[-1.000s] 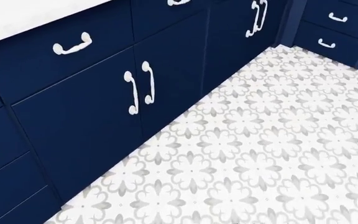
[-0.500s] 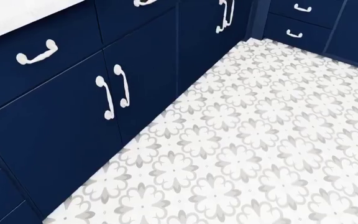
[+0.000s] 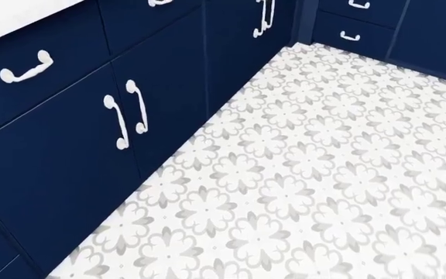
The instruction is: Navigate to the stove.
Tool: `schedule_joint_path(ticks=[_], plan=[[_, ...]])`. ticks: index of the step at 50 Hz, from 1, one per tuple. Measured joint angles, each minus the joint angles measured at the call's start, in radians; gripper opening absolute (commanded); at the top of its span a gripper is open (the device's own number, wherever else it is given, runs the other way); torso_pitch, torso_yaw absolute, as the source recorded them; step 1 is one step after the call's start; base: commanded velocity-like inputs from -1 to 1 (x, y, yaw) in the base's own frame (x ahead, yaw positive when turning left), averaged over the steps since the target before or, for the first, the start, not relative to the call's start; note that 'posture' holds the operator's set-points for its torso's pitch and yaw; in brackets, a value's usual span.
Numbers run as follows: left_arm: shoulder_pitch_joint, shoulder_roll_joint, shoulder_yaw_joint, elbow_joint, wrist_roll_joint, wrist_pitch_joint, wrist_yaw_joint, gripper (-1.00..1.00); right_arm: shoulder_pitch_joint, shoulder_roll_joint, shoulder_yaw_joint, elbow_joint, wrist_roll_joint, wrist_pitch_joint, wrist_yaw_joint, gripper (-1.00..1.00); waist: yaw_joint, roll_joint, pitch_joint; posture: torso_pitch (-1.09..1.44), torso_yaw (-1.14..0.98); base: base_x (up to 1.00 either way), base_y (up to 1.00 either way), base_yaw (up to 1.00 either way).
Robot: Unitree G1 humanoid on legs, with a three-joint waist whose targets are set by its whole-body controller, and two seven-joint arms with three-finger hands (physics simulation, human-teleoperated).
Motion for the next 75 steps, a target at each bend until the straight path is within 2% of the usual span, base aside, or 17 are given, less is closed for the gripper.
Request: schedule_joint_path(ticks=[8, 9, 11, 15, 19, 22, 28, 36, 38, 42, 46, 49, 56, 60, 63, 69, 75], plan=[[-0.009, 0.001, 0.003, -0.019, -0.002, -0.002, -0.004, 1.00, -0.013, -0.004, -0.015, -0.017, -0.008, -0.011, -0.003, 1.00, 0.002, -0.102, -0.004, 0.00, 0.00, 0.00, 0.00, -0.08], [-0.010, -0.002, 0.001, -0.021, -0.001, -0.004, -0.004, 1.00, -0.014, -0.007, -0.017, -0.015, -0.008, -0.011, -0.003, 1.00, -0.001, -0.107, -0.006, 0.00, 0.00, 0.00, 0.00, -0.09], [0.000, -0.011, -0.011, -0.023, -0.005, -0.003, -0.009, 1.00, -0.002, -0.005, -0.026, -0.008, -0.012, -0.007, -0.005, 1.00, -0.012, -0.090, 0.007, 0.00, 0.00, 0.00, 0.00, -0.09], [-0.004, -0.011, -0.020, -0.019, -0.017, 0.015, -0.014, 1.00, 0.000, -0.006, -0.023, 0.007, -0.021, 0.004, -0.008, 1.00, -0.010, -0.069, 0.005, 0.00, 0.00, 0.00, 0.00, -0.08], [-0.011, -0.006, -0.008, -0.029, -0.012, 0.004, -0.010, 1.00, -0.006, -0.010, -0.030, 0.000, -0.018, -0.001, -0.006, 1.00, -0.006, -0.025, 0.011, 0.00, 0.00, 0.00, 0.00, -0.09], [-0.012, -0.003, -0.009, -0.026, -0.007, -0.006, -0.011, 1.00, -0.008, -0.010, -0.026, 0.000, -0.020, -0.009, -0.005, 1.00, -0.008, 0.020, 0.000, 0.00, 0.00, 0.00, 0.00, -0.11], [0.007, -0.007, -0.001, -0.010, 0.009, 0.005, -0.005, 1.00, 0.004, 0.002, -0.003, -0.001, -0.011, -0.001, 0.008, 1.00, -0.006, -0.013, 0.001, 0.00, 0.00, 0.00, 0.00, -0.18], [-0.004, -0.009, -0.002, -0.016, 0.012, -0.011, -0.014, 1.00, -0.007, -0.006, -0.021, -0.007, -0.021, -0.016, 0.006, 1.00, -0.004, -0.106, -0.007, 0.00, 0.00, 0.00, 0.00, -0.18], [0.003, -0.017, -0.013, -0.023, 0.007, -0.006, -0.017, 1.00, 0.004, -0.004, -0.031, 0.001, -0.027, -0.013, 0.002, 1.00, -0.015, -0.089, 0.006, 0.00, 0.00, 0.00, 0.00, -0.18], [0.001, -0.020, -0.026, -0.015, -0.002, 0.004, -0.025, 1.00, 0.004, -0.005, -0.027, 0.014, -0.033, 0.000, -0.002, 1.00, -0.012, -0.067, 0.003, 0.00, 0.00, 0.00, 0.00, -0.18], [-0.006, -0.015, -0.012, -0.026, 0.004, 0.000, -0.019, 1.00, 0.001, -0.008, -0.030, 0.008, -0.031, -0.012, 0.002, 1.00, -0.008, -0.025, 0.011, 0.00, 0.00, 0.00, 0.00, -0.18], [-0.009, -0.012, -0.008, -0.031, 0.005, -0.004, -0.018, 1.00, 0.000, -0.006, -0.027, 0.007, -0.033, -0.017, 0.002, 1.00, -0.009, 0.024, 0.003, 0.00, 0.00, 0.00, 0.00, -0.18], [0.006, -0.012, -0.004, -0.006, 0.020, -0.002, -0.015, 1.00, 0.008, 0.008, -0.009, 0.001, -0.020, -0.006, 0.011, 1.00, -0.007, -0.018, -0.001, 0.00, 0.00, 0.00, 0.00, -0.18], [0.006, -0.014, -0.002, -0.013, 0.020, -0.015, -0.020, 1.00, 0.003, 0.005, -0.020, -0.007, -0.029, -0.018, 0.008, 1.00, -0.003, -0.062, 0.000, 0.00, 0.00, 0.00, 0.00, -0.18], [0.003, -0.015, -0.001, -0.014, 0.021, -0.017, -0.021, 1.00, 0.001, 0.004, -0.019, -0.007, -0.031, -0.020, 0.009, 1.00, -0.001, -0.110, -0.008, 0.00, 0.00, 0.00, 0.00, -0.18], [0.010, -0.026, -0.025, -0.017, 0.006, -0.001, -0.031, 1.00, 0.012, 0.002, -0.029, 0.012, -0.041, 0.000, 0.001, 1.00, -0.012, -0.070, 0.002, 0.00, 0.00, 0.00, 0.00, -0.18], [0.002, -0.018, -0.007, -0.034, 0.010, -0.007, -0.025, 1.00, 0.008, -0.004, -0.031, -0.003, -0.035, -0.009, 0.005, 1.00, -0.009, 0.000, 0.009, 0.00, 0.00, 0.00, 0.00, -0.18]])
